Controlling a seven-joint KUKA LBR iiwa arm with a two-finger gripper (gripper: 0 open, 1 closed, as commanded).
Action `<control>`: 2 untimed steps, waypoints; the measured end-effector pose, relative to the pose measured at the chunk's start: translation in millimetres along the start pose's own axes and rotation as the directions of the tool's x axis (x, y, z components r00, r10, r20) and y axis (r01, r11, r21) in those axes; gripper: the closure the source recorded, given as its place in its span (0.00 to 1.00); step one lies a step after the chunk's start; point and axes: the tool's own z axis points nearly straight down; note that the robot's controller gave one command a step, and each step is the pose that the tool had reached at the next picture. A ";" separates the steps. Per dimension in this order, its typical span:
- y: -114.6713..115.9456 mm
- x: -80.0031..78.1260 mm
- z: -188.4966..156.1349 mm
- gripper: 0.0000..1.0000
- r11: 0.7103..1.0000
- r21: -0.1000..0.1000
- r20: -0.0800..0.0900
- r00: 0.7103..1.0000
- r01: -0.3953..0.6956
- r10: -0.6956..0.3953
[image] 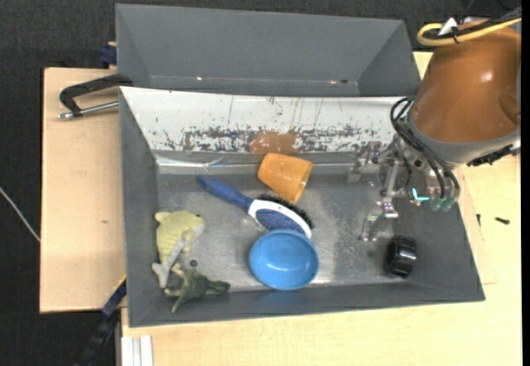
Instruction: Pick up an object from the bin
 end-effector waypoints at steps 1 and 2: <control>0.1 -1.5 -3.7 1.00 1.000 0.001 0.008 1.000 0.001 -0.001; 6.4 9.5 87.7 1.00 0.993 -0.001 -0.001 0.993 -0.114 0.114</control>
Offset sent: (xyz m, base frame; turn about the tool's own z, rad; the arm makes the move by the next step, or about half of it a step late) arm 0.0000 0.0000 0.0000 0.0000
